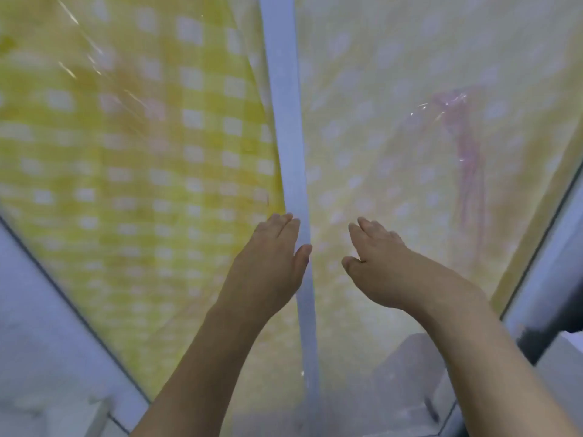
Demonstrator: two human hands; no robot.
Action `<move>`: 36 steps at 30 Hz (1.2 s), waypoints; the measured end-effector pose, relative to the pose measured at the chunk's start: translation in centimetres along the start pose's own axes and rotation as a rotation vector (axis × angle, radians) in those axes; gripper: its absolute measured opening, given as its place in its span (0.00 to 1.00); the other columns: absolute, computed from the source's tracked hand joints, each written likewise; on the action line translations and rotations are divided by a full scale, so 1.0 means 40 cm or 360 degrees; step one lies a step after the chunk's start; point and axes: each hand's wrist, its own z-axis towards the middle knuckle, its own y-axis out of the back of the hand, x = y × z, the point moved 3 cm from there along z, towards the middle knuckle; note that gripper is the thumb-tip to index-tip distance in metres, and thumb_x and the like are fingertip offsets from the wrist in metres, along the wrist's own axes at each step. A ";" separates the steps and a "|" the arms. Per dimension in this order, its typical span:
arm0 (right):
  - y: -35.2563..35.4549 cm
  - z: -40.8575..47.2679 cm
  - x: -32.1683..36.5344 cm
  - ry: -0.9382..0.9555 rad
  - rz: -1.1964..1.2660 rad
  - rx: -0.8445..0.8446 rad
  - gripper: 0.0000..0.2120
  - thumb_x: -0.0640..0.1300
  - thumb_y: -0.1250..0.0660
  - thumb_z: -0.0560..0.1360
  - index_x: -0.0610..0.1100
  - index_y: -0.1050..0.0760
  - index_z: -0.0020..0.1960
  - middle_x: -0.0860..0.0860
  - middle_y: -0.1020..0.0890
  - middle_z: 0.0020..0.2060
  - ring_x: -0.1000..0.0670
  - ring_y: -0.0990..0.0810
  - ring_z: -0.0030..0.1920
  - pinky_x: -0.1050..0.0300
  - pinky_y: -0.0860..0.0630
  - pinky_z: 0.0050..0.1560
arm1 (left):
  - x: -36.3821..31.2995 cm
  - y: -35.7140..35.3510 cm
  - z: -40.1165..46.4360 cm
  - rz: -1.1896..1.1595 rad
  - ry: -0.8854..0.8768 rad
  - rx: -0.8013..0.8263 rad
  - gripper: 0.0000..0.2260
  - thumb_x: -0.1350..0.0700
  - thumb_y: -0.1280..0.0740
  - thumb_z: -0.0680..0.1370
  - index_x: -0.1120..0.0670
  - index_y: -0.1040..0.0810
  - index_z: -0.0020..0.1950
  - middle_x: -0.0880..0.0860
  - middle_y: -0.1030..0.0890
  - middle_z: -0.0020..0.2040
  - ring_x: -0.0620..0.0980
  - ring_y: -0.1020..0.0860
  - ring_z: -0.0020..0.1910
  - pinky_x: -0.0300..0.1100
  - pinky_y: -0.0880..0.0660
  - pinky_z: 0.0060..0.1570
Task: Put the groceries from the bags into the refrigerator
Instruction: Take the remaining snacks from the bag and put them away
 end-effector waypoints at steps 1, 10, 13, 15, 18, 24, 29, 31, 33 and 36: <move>-0.006 0.005 0.034 0.0050 -0.0003 0.0005 0.29 0.48 0.51 0.84 0.42 0.58 0.80 0.47 0.59 0.79 0.48 0.60 0.79 0.51 0.59 0.77 | 0.029 0.016 -0.015 0.0021 0.0029 -0.0010 0.26 0.46 0.47 0.81 0.63 0.26 0.69 0.60 0.24 0.68 0.60 0.27 0.69 0.52 0.30 0.66; -0.097 0.051 0.370 0.0423 -0.0072 0.0084 0.30 0.50 0.50 0.84 0.42 0.57 0.80 0.45 0.57 0.79 0.47 0.58 0.79 0.49 0.57 0.77 | 0.293 0.173 -0.205 0.0134 0.0362 -0.0058 0.24 0.48 0.45 0.83 0.62 0.30 0.73 0.59 0.28 0.72 0.58 0.33 0.74 0.51 0.35 0.71; -0.132 0.046 0.489 0.0548 -0.0101 0.0130 0.30 0.51 0.50 0.84 0.42 0.58 0.80 0.46 0.58 0.79 0.47 0.59 0.79 0.50 0.58 0.78 | 0.384 0.224 -0.287 0.0198 0.0502 -0.0032 0.24 0.48 0.46 0.85 0.57 0.40 0.79 0.53 0.39 0.79 0.51 0.45 0.79 0.43 0.47 0.75; -0.153 0.038 0.565 0.0624 -0.0123 0.0160 0.30 0.51 0.51 0.84 0.42 0.58 0.80 0.46 0.59 0.79 0.47 0.59 0.79 0.50 0.58 0.77 | 0.436 0.261 -0.346 0.0234 0.0623 -0.0050 0.24 0.47 0.47 0.85 0.55 0.42 0.80 0.51 0.41 0.80 0.48 0.47 0.79 0.41 0.48 0.74; -0.183 0.022 0.675 0.0734 -0.0128 0.0195 0.29 0.50 0.51 0.84 0.42 0.59 0.80 0.46 0.59 0.79 0.47 0.60 0.79 0.50 0.59 0.78 | 0.501 0.320 -0.437 0.0245 0.0785 -0.0091 0.24 0.47 0.47 0.85 0.53 0.42 0.80 0.49 0.42 0.80 0.47 0.47 0.79 0.40 0.48 0.74; -0.254 -0.031 0.883 0.0999 -0.0171 0.0283 0.29 0.49 0.51 0.84 0.42 0.59 0.80 0.46 0.60 0.79 0.47 0.60 0.79 0.50 0.60 0.77 | 0.618 0.407 -0.624 0.0284 0.1034 -0.0181 0.24 0.48 0.45 0.84 0.54 0.40 0.79 0.50 0.40 0.79 0.47 0.45 0.79 0.37 0.50 0.74; -0.299 -0.076 1.030 0.1262 -0.0236 0.0332 0.29 0.48 0.50 0.84 0.41 0.58 0.80 0.46 0.57 0.79 0.47 0.59 0.79 0.50 0.60 0.77 | 0.674 0.473 -0.758 0.0345 0.1288 -0.0300 0.22 0.51 0.42 0.84 0.57 0.35 0.77 0.53 0.35 0.78 0.50 0.42 0.78 0.37 0.48 0.74; -0.318 -0.095 1.089 0.1402 -0.0268 0.0352 0.29 0.48 0.50 0.84 0.41 0.57 0.80 0.46 0.57 0.79 0.47 0.58 0.79 0.50 0.59 0.76 | 0.684 0.502 -0.817 0.0394 0.1411 -0.0355 0.22 0.51 0.42 0.84 0.56 0.35 0.77 0.52 0.35 0.78 0.49 0.41 0.78 0.37 0.47 0.74; -0.332 -0.108 1.130 0.1479 -0.0279 0.0393 0.29 0.48 0.51 0.84 0.42 0.57 0.80 0.47 0.57 0.79 0.48 0.59 0.79 0.50 0.60 0.77 | 0.689 0.521 -0.859 0.0425 0.1497 -0.0369 0.23 0.50 0.42 0.84 0.55 0.36 0.78 0.51 0.36 0.78 0.48 0.42 0.78 0.38 0.46 0.74; -0.368 -0.131 1.216 0.1656 -0.0260 0.0442 0.29 0.48 0.50 0.84 0.41 0.57 0.80 0.46 0.57 0.79 0.47 0.58 0.79 0.50 0.59 0.77 | 0.695 0.560 -0.941 0.0509 0.1673 -0.0369 0.23 0.50 0.43 0.84 0.56 0.36 0.78 0.52 0.36 0.78 0.49 0.42 0.78 0.38 0.47 0.74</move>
